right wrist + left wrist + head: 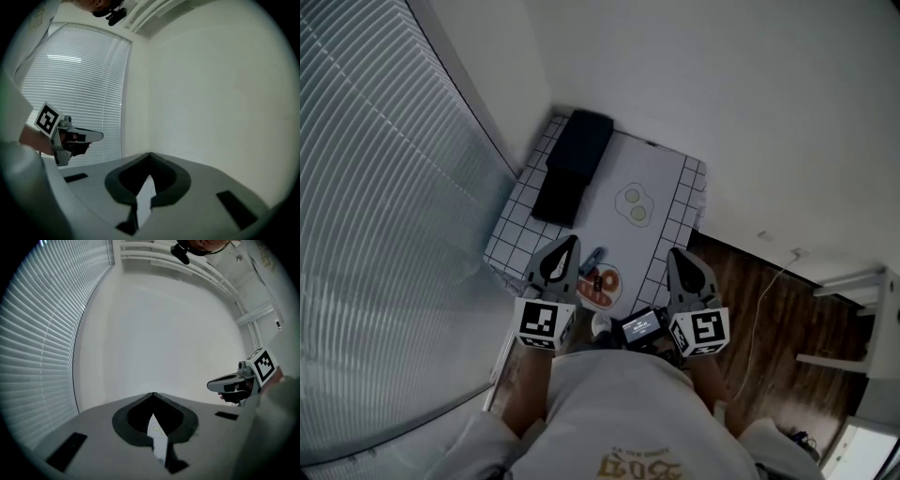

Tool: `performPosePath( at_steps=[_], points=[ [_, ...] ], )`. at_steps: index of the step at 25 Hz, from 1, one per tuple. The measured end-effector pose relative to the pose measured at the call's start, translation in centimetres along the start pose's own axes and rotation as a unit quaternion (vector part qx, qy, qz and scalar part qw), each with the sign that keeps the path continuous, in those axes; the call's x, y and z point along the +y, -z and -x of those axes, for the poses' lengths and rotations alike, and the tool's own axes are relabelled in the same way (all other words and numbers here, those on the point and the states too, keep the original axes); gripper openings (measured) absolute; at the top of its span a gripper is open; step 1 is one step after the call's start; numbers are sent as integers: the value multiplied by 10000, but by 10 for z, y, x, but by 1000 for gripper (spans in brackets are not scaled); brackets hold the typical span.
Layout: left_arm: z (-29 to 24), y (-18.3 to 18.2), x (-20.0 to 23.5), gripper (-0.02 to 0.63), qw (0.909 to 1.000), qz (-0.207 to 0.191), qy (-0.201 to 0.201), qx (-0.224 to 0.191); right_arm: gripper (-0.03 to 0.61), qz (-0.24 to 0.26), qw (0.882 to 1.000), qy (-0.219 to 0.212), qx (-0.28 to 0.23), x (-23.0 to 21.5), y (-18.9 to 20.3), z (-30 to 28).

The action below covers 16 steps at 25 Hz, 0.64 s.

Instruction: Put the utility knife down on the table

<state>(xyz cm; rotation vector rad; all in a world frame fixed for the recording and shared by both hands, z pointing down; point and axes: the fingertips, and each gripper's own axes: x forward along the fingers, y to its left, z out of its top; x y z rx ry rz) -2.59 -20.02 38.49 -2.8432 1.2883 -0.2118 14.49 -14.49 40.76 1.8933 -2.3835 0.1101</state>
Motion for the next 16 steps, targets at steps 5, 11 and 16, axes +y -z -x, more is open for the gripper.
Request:
performPosePath(
  at_steps=[5, 11, 16],
  points=[
    [4, 1, 2, 8, 10000, -6, -65, -11, 8, 4, 10000, -5, 5, 1, -1, 0],
    [1, -2, 2, 8, 9999, 4, -97, 61, 8, 36, 10000, -31, 67, 2, 0, -2],
    [0, 1, 1, 8, 10000, 28, -62, 56, 8, 40, 9999, -34, 86, 3, 4, -4]
  ],
)
